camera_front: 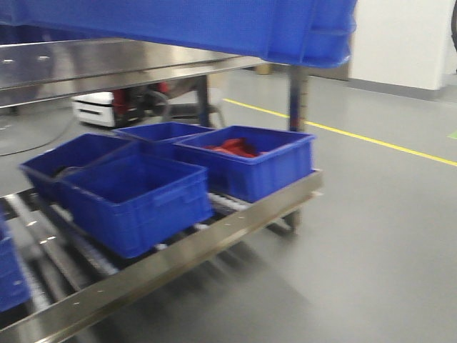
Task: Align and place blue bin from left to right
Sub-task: 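Carry the blue bin up to the other rack of blue bins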
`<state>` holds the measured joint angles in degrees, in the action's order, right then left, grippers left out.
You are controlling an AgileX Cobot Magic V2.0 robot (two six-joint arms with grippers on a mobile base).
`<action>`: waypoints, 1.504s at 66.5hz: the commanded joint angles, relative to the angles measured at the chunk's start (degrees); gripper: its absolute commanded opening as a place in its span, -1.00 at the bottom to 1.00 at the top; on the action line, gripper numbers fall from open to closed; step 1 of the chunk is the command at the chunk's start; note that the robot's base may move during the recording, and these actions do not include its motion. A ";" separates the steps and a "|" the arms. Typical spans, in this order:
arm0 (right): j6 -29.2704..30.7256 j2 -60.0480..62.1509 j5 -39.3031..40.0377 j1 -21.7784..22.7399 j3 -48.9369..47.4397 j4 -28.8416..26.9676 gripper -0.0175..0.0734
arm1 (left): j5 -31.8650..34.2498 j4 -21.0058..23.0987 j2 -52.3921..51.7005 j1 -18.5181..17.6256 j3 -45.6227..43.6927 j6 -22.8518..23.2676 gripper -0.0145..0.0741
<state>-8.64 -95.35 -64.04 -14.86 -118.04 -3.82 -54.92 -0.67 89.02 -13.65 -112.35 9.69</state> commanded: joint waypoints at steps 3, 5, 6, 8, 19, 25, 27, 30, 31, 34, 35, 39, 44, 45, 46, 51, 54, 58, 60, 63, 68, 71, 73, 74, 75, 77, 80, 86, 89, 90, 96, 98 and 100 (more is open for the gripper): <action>1.70 1.08 4.50 -0.19 -0.78 -0.82 -0.95 | 8.51 1.35 -1.71 -0.02 -1.10 -0.02 -0.92; 1.70 1.08 4.50 -0.19 -0.78 -0.82 -0.95 | 8.51 1.35 -1.71 -0.02 -1.10 -0.02 -0.92; 1.70 1.08 4.50 -0.19 -0.78 -0.82 -0.95 | 8.51 1.35 -1.71 -0.02 -1.10 -0.02 -0.92; 1.70 1.08 4.50 -0.19 -0.78 -0.82 -0.95 | 8.51 1.35 -1.71 -0.02 -1.10 -0.02 -0.92; 1.70 1.08 4.50 -0.19 -0.78 -0.82 -0.95 | 8.51 1.35 -1.71 -0.02 -1.10 -0.02 -0.92; 1.70 1.08 4.50 -0.19 -0.78 -0.82 -0.95 | 8.51 1.35 -1.71 -0.02 -1.10 -0.02 -0.92; 1.70 1.08 4.50 -0.19 -0.78 -0.82 -0.95 | 8.51 1.35 -1.71 -0.02 -1.10 -0.02 -0.92; 1.70 1.08 4.50 -0.19 -0.78 -0.82 -0.95 | 8.51 1.35 -1.71 -0.02 -1.10 -0.02 -0.92; 1.70 1.08 4.50 -0.19 -0.78 -0.82 -0.95 | 8.51 1.35 -1.71 -0.02 -1.10 -0.02 -0.92; 1.70 1.08 4.50 -0.19 -0.78 -0.82 -0.95 | 8.51 1.35 -1.71 -0.02 -1.10 -0.02 -0.92; 1.70 1.08 4.50 -0.19 -0.78 -0.82 -0.95 | 8.51 1.35 -1.71 -0.02 -1.10 -0.02 -0.92; 1.70 1.08 4.50 -0.19 -0.78 -0.82 -0.95 | 8.51 1.35 -1.71 -0.02 -1.10 -0.02 -0.92; 1.70 1.08 4.50 -0.19 -0.78 -0.82 -0.95 | 8.51 1.35 -1.71 -0.02 -1.10 -0.02 -0.92; 1.70 1.08 4.50 -0.19 -0.78 -0.82 -0.95 | 8.51 1.35 -1.71 -0.02 -1.10 -0.02 -0.92; 1.70 1.08 4.50 -0.19 -0.78 -0.82 -0.95 | 8.51 1.35 -1.71 -0.02 -1.10 -0.02 -0.92; 1.70 1.08 4.50 -0.19 -0.78 -0.82 -0.95 | 8.51 1.35 -1.71 -0.02 -1.10 -0.02 -0.92; 1.70 1.08 4.50 -0.19 -0.78 -0.82 -0.95 | 8.51 1.35 -1.71 -0.02 -1.10 -0.02 -0.92; 1.70 1.08 4.50 -0.19 -0.78 -0.82 -0.95 | 8.51 1.35 -1.71 -0.02 -1.10 -0.02 -0.92; 1.70 1.08 4.50 -0.19 -0.78 -0.82 -0.95 | 8.51 1.35 -1.71 -0.02 -1.10 -0.02 -0.92; 1.70 1.08 4.50 -0.19 -0.78 -0.82 -0.95 | 8.51 1.35 -1.71 -0.02 -1.10 -0.02 -0.92; 1.70 1.08 4.50 -0.19 -0.78 -0.82 -0.95 | 8.51 1.35 -1.71 -0.02 -1.10 -0.02 -0.92; 1.70 1.08 4.50 -0.19 -0.78 -0.82 -0.95 | 8.51 1.35 -1.71 -0.02 -1.10 -0.02 -0.92; 1.70 1.08 4.50 -0.19 -0.78 -0.82 -0.95 | 8.51 1.35 -1.71 -0.02 -1.10 -0.02 -0.92; 1.70 1.08 4.50 -0.19 -0.78 -0.82 -0.95 | 8.51 1.35 -1.71 -0.02 -1.10 -0.02 -0.92; 1.70 1.08 4.50 -0.19 -0.78 -0.82 -0.95 | 8.51 1.35 -1.71 -0.02 -1.10 -0.02 -0.92; 1.70 1.08 4.50 -0.19 -0.78 -0.82 -0.95 | 8.51 1.35 -1.71 -0.02 -1.10 -0.02 -0.92; 1.70 1.08 4.50 -0.19 -0.78 -0.82 -0.95 | 8.51 1.35 -1.71 -0.02 -1.10 -0.02 -0.92; 1.70 1.08 4.50 -0.19 -0.78 -0.82 -0.95 | 8.51 1.35 -1.71 -0.02 -1.10 -0.02 -0.92; 1.70 1.08 4.50 -0.19 -0.78 -0.82 -0.95 | 8.51 1.35 -1.71 -0.02 -1.10 -0.02 -0.92; 1.70 1.08 4.50 -0.19 -0.78 -0.82 -0.95 | 8.51 1.35 -1.71 -0.02 -1.10 -0.02 -0.92; 1.70 1.08 4.50 -0.19 -0.78 -0.82 -0.95 | 8.51 1.35 -1.71 -0.02 -1.10 -0.02 -0.92; 1.70 1.08 4.50 -0.19 -0.78 -0.82 -0.95 | 8.51 1.35 -1.71 -0.02 -1.10 -0.02 -0.92; 1.70 1.08 4.50 -0.19 -0.78 -0.82 -0.95 | 8.51 1.35 -1.71 -0.02 -1.10 -0.02 -0.92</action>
<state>-8.64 -95.35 -64.15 -14.86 -118.04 -3.86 -55.04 -0.82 89.02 -13.65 -112.35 9.69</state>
